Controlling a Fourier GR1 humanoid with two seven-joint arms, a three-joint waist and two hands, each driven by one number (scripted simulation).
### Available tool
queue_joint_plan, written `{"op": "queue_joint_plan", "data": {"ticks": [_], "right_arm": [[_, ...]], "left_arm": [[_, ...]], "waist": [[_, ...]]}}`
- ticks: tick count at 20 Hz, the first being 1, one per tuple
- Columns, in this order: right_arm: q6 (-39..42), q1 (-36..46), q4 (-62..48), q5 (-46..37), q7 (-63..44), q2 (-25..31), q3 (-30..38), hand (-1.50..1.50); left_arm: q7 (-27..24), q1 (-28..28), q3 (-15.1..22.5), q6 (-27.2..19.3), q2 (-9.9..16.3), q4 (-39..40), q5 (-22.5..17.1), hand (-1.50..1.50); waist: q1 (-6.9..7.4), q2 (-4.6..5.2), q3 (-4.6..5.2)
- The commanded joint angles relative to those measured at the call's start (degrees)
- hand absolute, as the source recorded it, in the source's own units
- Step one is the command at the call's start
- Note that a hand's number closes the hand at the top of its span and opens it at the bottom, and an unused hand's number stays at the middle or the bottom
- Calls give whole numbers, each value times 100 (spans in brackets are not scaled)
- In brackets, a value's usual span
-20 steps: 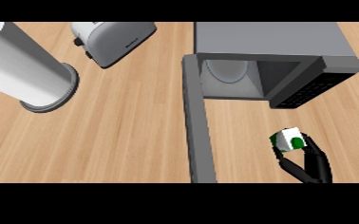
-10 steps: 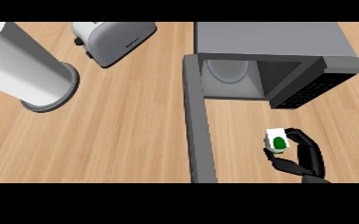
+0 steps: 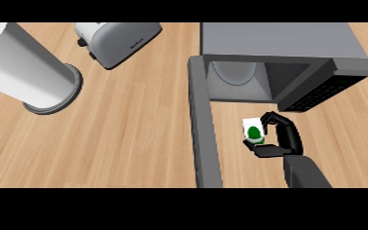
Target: Pick up the milk, place it into the microwave and close the microwave
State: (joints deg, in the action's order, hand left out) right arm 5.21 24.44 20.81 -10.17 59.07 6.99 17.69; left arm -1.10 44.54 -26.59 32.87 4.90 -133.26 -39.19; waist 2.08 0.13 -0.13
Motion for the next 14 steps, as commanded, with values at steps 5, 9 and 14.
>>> {"op": "queue_joint_plan", "data": {"ticks": [5, 9, 14], "right_arm": [[-386, 639, -55, -220, -29, -134, -198, 150], [-437, 1065, -169, -171, -71, -34, -104, 150], [-553, 1831, -550, -151, -567, 170, 25, 150]], "left_arm": [[210, 281, -160, -42, -75, -779, -824, -150], [320, 167, -215, -79, 110, -634, -984, -150], [31, -21, -270, 287, 47, -136, -764, -150]], "waist": [[-42, 2, 1], [-41, 18, 0], [46, 45, 0]]}}
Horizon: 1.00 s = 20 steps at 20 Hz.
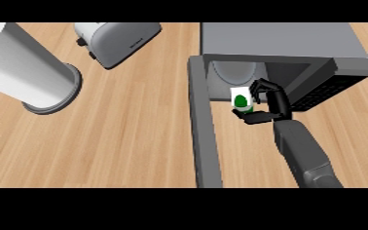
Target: Pick up the milk, place it into the microwave and close the microwave
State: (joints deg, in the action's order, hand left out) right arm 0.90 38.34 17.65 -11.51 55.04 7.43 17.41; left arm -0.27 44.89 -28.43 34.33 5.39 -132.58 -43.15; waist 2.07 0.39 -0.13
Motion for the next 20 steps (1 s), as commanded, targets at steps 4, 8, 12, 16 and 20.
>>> {"op": "queue_joint_plan", "data": {"ticks": [4, 8, 12, 16, 20], "right_arm": [[-330, 961, -518, -42, -484, 230, 123, 150], [-474, 1491, -697, -77, -1031, 387, 148, 150], [-117, 1645, -850, -120, -1099, 776, 144, 150], [-1010, 1822, -901, -404, -1253, 793, -32, 150], [-1702, 1905, -945, -442, -1348, 774, 10, 150]], "left_arm": [[147, -205, -66, -55, 208, -239, -432, -150], [94, -529, -234, -134, 400, -73, -453, -150], [96, -652, -114, -3, 425, 57, -432, -150], [140, -812, -52, -106, 440, 50, -430, -150], [248, -814, -143, -181, 638, -97, -681, -150]], "waist": [[145, 75, -8], [208, 97, -6], [291, 153, -11], [380, 217, -12], [516, 253, -22]]}}
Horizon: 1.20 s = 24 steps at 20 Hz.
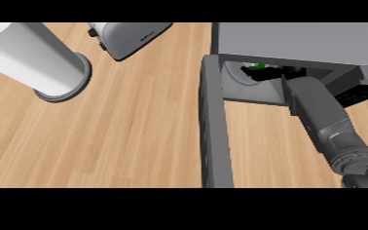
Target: Pick up the milk, place it into the microwave and close the microwave
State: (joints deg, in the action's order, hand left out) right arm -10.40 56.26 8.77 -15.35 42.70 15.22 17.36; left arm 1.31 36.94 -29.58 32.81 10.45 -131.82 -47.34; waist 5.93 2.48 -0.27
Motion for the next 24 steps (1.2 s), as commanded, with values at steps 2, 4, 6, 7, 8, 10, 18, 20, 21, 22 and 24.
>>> {"op": "queue_joint_plan", "data": {"ticks": [2, 4, 6, 7, 8, 10, 18, 20, 21, 22, 24], "right_arm": [[-482, 216, -111, -65, -224, 195, 30, 150], [-620, 284, -140, -132, -274, 233, -14, 150], [-656, 407, -149, -80, -382, 332, 57, 150], [-611, 349, -156, -95, -325, 465, 52, 150], [-727, 411, -206, -131, -438, 390, 24, 150], [-920, 290, -202, -134, -302, 374, 40, 150], [-844, 461, -231, -84, -464, 674, 126, 150], [-987, 373, -219, -47, -387, 603, 173, 150], [-937, 442, -227, -91, -460, 708, 135, 150], [-966, 442, -231, -56, -449, 587, 166, 150], [-966, 392, -244, -59, -476, 753, 177, 150]], "left_arm": [[58, -112, 37, -22, 80, -12, -176, -150], [153, -265, 96, -138, 164, 52, -142, -150], [85, -381, 99, -110, 172, -58, -65, -150], [148, -345, 87, -140, 227, -57, -167, -150], [116, -397, -2, -138, 282, -84, -125, -150], [105, -433, 5, -96, 306, 80, -181, -150], [156, -615, 66, -119, 391, 126, -133, -150], [202, -586, 92, -165, 379, 55, -154, -150], [153, -604, 100, -42, 383, 205, -132, -150], [187, -731, 38, -171, 487, 131, -186, -150], [190, -620, 43, -110, 440, 145, -194, -150]], "waist": [[143, 67, -4], [118, 104, -6], [219, 159, -14], [238, 182, -21], [289, 172, -17], [311, 199, -16], [403, 291, -25], [443, 295, -35], [485, 304, -17], [446, 311, -33], [546, 309, -29]]}}
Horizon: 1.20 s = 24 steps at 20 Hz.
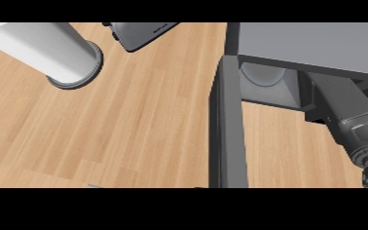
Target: Pick up the milk, place it into the microwave and close the microwave
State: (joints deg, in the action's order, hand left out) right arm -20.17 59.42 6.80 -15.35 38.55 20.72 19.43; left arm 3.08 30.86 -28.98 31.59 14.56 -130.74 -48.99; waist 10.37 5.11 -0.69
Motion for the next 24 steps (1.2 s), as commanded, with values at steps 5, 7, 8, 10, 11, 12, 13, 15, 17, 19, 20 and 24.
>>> {"op": "queue_joint_plan", "data": {"ticks": [5, 7, 8, 10, 11, 12, 13, 15, 17, 19, 20, 24], "right_arm": [[18, 38, -2, -39, 9, 217, -1, 150], [-30, 74, -1, -47, -19, 141, -10, 150], [40, 140, -11, -21, -128, 282, 23, 150], [56, 115, -4, -42, -98, 263, 4, 150], [60, 70, 12, -17, -39, 253, 31, 150], [82, 131, 26, 25, -91, 305, 75, 150], [30, 89, 36, -19, -15, 218, 32, 150], [73, 108, 19, -39, -82, 321, 20, 150], [-121, 214, 66, 183, -168, 138, 233, -150], [385, 345, 185, 249, 115, -103, 241, -150], [603, 374, 139, 232, 87, -102, 207, -150], [608, 521, -97, -197, -310, -181, -235, -150]], "left_arm": [[32, -137, -68, -81, 76, 40, 140, -150], [15, -169, -75, -59, 79, 115, 190, -150], [34, -152, -99, -6, 138, 128, 170, -150], [78, -246, -146, -24, 271, 152, 221, -150], [133, -194, -38, -53, 205, 118, 211, -150], [80, -243, -77, -46, 200, 92, 271, -150], [70, -319, -83, -67, 225, 129, 271, -150], [83, -276, 23, -21, 154, 156, 288, -150], [119, -299, -27, -37, 234, 164, 286, -150], [125, -384, 39, -106, 190, 172, 382, -150], [107, -411, -2, -86, 223, 195, 398, -150], [176, -509, 77, -71, 309, 201, 420, -150]], "waist": [[97, 86, 4], [154, 85, 14], [145, 54, 17], [121, 98, 9], [116, 104, 1], [134, 94, 3], [132, 118, 3], [156, 106, 15], [204, 89, -2], [147, 41, -5], [201, 45, 0], [292, 22, 40]]}}
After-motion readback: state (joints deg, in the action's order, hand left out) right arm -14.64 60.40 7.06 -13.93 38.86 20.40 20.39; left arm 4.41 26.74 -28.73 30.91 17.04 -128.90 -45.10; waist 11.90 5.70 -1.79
